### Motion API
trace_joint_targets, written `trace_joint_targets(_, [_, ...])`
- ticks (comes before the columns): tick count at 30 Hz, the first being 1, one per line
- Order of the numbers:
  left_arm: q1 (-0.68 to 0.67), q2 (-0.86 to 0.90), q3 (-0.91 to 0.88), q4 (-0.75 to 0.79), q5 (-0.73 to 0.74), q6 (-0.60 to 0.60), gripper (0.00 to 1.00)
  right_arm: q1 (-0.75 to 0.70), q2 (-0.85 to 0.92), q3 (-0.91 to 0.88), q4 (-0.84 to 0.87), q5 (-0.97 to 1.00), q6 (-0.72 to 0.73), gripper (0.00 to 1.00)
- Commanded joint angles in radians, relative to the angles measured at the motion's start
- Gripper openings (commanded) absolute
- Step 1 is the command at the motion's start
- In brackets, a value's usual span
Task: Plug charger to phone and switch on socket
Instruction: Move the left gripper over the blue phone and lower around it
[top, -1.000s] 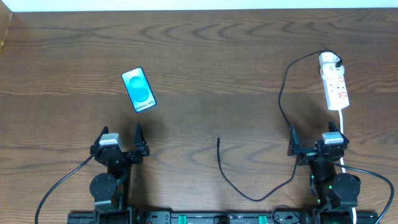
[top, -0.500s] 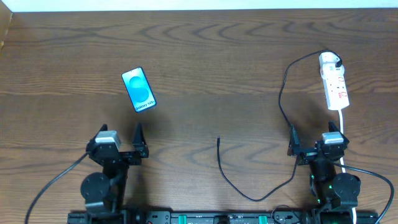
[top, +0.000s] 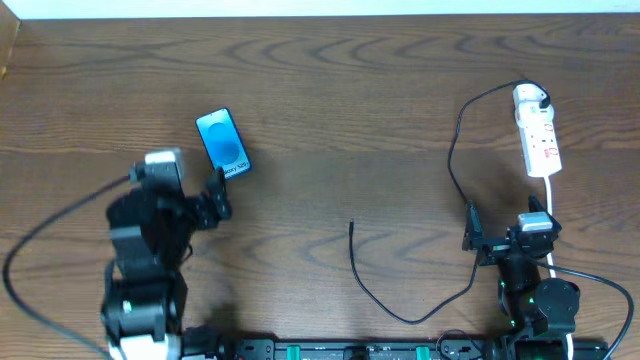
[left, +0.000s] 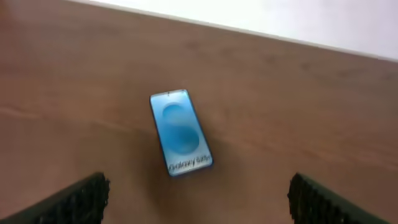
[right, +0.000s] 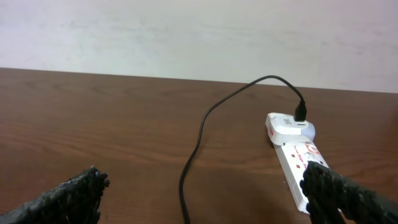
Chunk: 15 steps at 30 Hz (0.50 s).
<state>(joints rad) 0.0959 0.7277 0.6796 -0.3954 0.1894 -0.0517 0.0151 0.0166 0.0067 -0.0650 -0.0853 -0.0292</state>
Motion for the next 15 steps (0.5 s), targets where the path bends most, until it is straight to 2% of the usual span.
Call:
trace_joint_targets(1, [-0.002, 0.139, 0.139, -0.061, 0.008, 0.007, 0.92, 0.003, -0.01, -0.001, -0.004, 0.005, 0.014, 0.99])
trace_joint_targets(5, [-0.002, 0.309, 0.298, -0.187, -0.029, 0.026, 0.92, 0.003, -0.01, -0.001, -0.004, 0.005, 0.014, 0.99])
trace_joint_targets(9, [-0.002, 0.492, 0.486, -0.364, -0.112, 0.127, 0.92, 0.003, -0.01, -0.001, -0.004, 0.005, 0.014, 0.99])
trace_joint_targets(12, [-0.002, 0.554, 0.528, -0.396, -0.093, 0.137, 0.92, 0.003, -0.01, -0.001, -0.004, 0.005, 0.014, 0.99])
trace_joint_targets(15, [-0.002, 0.572, 0.528, -0.402, 0.012, 0.137, 0.92, 0.003, -0.01, -0.001, -0.004, 0.005, 0.014, 0.99])
